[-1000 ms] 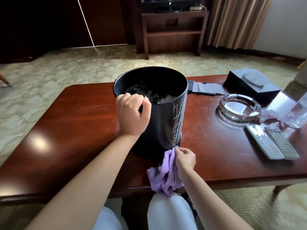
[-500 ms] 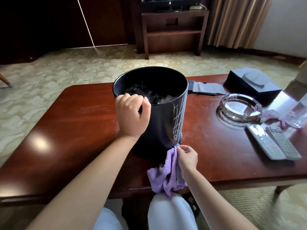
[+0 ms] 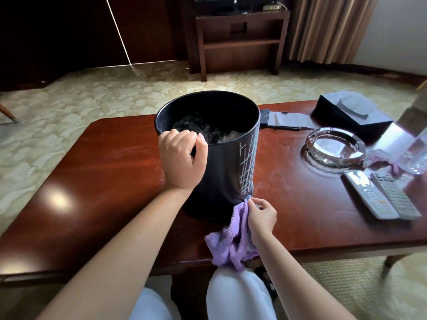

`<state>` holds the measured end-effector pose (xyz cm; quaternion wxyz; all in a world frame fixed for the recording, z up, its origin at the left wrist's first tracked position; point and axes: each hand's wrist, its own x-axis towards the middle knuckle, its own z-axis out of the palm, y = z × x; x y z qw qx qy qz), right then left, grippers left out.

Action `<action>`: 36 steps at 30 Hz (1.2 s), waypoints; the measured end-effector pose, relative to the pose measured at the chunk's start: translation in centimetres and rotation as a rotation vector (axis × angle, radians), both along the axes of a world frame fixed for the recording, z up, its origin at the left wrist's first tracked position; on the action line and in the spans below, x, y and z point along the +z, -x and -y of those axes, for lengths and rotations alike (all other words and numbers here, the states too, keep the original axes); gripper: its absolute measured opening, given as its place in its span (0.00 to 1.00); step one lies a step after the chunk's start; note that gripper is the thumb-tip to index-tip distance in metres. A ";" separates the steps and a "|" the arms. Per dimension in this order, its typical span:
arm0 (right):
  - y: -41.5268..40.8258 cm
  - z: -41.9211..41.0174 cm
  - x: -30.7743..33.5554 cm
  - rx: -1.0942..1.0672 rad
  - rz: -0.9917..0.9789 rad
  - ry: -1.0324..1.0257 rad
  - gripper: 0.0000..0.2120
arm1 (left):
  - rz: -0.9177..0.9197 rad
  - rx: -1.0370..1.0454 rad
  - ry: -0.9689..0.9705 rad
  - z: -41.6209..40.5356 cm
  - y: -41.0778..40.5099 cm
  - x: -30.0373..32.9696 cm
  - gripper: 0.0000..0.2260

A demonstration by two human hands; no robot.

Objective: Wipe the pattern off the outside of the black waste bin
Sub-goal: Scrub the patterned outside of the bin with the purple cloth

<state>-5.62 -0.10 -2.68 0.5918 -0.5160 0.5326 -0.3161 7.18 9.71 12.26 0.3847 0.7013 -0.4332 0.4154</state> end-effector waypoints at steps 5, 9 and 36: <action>-0.4 -0.3 0.6 -0.036 0.133 -0.005 0.06 | 0.004 0.000 0.001 0.0 0.0 0.0 0.15; -0.3 -1.3 2.0 0.046 0.321 0.108 0.08 | 0.018 0.001 0.015 0.1 -0.1 -0.1 0.15; -0.5 -2.7 5.4 0.036 0.168 0.601 0.04 | 0.019 0.025 0.003 0.1 -0.1 -0.1 0.16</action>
